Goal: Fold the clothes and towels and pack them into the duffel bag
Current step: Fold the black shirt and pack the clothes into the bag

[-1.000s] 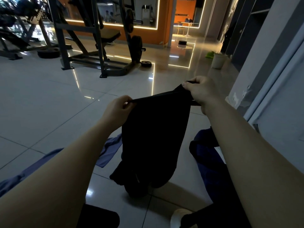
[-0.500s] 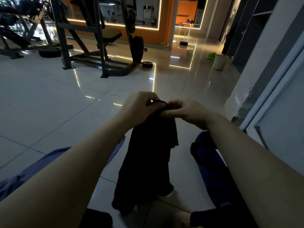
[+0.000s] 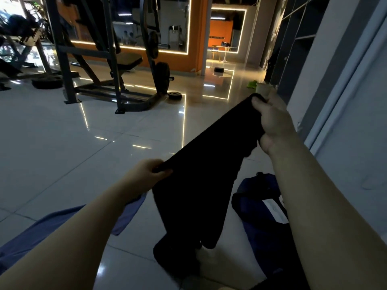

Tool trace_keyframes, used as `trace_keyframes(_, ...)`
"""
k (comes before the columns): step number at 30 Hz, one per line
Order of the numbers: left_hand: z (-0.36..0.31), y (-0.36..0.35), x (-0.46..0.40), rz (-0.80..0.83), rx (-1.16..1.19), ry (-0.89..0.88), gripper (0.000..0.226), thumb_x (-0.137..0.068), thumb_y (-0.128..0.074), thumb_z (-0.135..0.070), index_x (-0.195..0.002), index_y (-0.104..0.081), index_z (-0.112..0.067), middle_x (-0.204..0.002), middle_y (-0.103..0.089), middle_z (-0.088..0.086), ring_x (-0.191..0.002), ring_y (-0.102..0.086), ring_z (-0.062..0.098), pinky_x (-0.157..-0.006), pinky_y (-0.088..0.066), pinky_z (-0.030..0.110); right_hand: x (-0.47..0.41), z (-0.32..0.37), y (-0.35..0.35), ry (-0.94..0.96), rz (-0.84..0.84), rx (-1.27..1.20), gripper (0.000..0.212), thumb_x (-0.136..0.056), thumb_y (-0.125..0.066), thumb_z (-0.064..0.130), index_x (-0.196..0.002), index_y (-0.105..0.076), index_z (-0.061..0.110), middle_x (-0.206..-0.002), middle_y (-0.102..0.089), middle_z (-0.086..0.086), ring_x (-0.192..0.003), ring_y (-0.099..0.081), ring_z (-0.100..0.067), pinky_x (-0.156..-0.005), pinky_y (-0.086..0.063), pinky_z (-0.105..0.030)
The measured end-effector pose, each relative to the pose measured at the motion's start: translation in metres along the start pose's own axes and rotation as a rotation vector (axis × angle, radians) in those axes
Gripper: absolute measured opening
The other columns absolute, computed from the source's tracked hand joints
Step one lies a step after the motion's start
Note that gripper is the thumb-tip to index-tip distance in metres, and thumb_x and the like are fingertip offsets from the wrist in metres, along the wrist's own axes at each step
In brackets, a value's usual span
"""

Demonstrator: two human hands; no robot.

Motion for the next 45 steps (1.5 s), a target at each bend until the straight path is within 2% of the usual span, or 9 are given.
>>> trace_keyframes(5, 0.007, 0.029, 0.008, -0.137, -0.070, 0.049, 0.011, -0.086, -0.071, -0.020, -0.086, -0.066, -0.010, -0.069, -0.060, 0.007, -0.068, -0.053, 0.020, -0.064, -0.037, 0.028, -0.016, -0.055, 0.052, -0.374, -0.167, 0.098, 0.043, -0.092, -0.063, 0.026, -0.129, -0.053, 0.005, -0.110, -0.064, -0.011, -0.088, -0.065, -0.026, -0.069, -0.055, -0.035)
trace_keyframes(13, -0.070, 0.067, 0.022, -0.272, 0.164, -0.186, 0.017, -0.088, -0.062, -0.012, -0.086, -0.062, -0.029, -0.090, -0.064, 0.002, -0.082, -0.062, 0.017, -0.077, -0.051, 0.031, -0.033, -0.066, 0.061, -0.284, -0.039, 0.397, 0.032, -0.097, -0.053, 0.014, -0.125, -0.053, -0.002, -0.090, -0.058, -0.011, -0.073, -0.056, -0.023, -0.069, -0.044, -0.033)
trace_keyframes(15, -0.089, 0.061, 0.021, -0.315, 0.061, -0.264, 0.020, -0.088, -0.063, -0.013, -0.085, -0.061, -0.032, -0.089, -0.063, -0.007, -0.084, -0.061, 0.010, -0.075, -0.048, 0.024, -0.020, -0.069, 0.040, -0.291, 0.121, 0.422, 0.033, -0.094, -0.057, 0.013, -0.124, -0.053, 0.001, -0.088, -0.057, -0.009, -0.072, -0.053, -0.020, -0.068, -0.042, -0.032)
trace_keyframes(19, -0.113, 0.038, 0.017, -0.321, -0.094, -0.375, 0.014, -0.087, -0.065, -0.012, -0.092, -0.062, -0.025, -0.091, -0.064, -0.004, -0.086, -0.059, 0.011, -0.078, -0.046, 0.021, 0.019, -0.053, -0.033, -0.270, 0.671, 0.380, 0.052, -0.071, -0.072, 0.030, -0.120, -0.055, 0.025, -0.117, -0.059, -0.001, -0.109, -0.057, -0.019, -0.100, -0.041, -0.037)
trace_keyframes(22, -0.124, 0.035, 0.017, -0.355, -0.130, -0.423, 0.015, -0.086, -0.066, -0.012, -0.092, -0.061, -0.026, -0.090, -0.063, -0.006, -0.084, -0.058, 0.009, -0.076, -0.047, 0.019, 0.043, -0.057, -0.068, -0.255, 0.917, 0.516, 0.035, -0.085, -0.065, 0.020, -0.118, -0.054, 0.027, -0.119, -0.059, 0.002, -0.115, -0.056, -0.017, -0.103, -0.042, -0.037)
trace_keyframes(27, -0.124, 0.026, 0.018, -0.290, -0.082, -0.379, 0.020, -0.085, -0.066, -0.014, -0.084, -0.057, -0.032, -0.085, -0.060, -0.012, -0.080, -0.058, 0.003, -0.069, -0.046, 0.015, 0.042, -0.052, -0.070, -0.153, 0.849, 0.538, 0.014, -0.095, -0.050, 0.007, -0.099, -0.058, 0.017, -0.098, -0.060, -0.004, -0.093, -0.060, -0.016, -0.090, -0.050, -0.033)
trace_keyframes(33, -0.102, 0.024, 0.018, -0.130, -0.077, -0.229, 0.027, -0.079, -0.070, -0.025, -0.100, -0.061, -0.012, -0.090, -0.062, 0.010, -0.085, -0.060, 0.030, -0.082, -0.050, 0.050, 0.030, -0.012, -0.056, 0.032, 0.608, 0.370, 0.019, -0.099, -0.044, 0.008, -0.095, -0.062, 0.016, -0.088, -0.063, 0.001, -0.081, -0.061, -0.011, -0.075, -0.048, -0.026)
trace_keyframes(38, -0.083, 0.055, 0.027, -0.398, 0.214, -0.158, 0.031, -0.082, -0.064, 0.005, -0.089, -0.056, -0.024, -0.086, -0.059, 0.003, -0.082, -0.060, 0.025, -0.077, -0.052, 0.040, 0.013, 0.012, -0.023, -0.001, 0.351, 0.029, 0.020, -0.099, -0.044, 0.006, -0.100, -0.063, 0.011, -0.085, -0.067, -0.001, -0.078, -0.065, -0.013, -0.071, -0.052, -0.025)
trace_keyframes(45, -0.086, 0.058, 0.029, -0.435, 0.661, -0.133, 0.049, -0.083, -0.064, 0.001, -0.117, -0.048, -0.030, -0.108, -0.055, 0.004, -0.088, -0.062, 0.021, -0.061, -0.054, 0.027, 0.006, -0.004, 0.000, -0.103, 0.206, 0.183, 0.017, -0.098, -0.048, 0.006, -0.108, -0.060, 0.008, -0.090, -0.063, -0.007, -0.071, -0.060, -0.013, -0.062, -0.049, -0.020)
Point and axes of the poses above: each hand's wrist, its own x-axis away from the middle knuckle, its own y-axis out of the back of the hand, z = x × y, the point moved 7 cm from there along -x, towards the middle knuckle
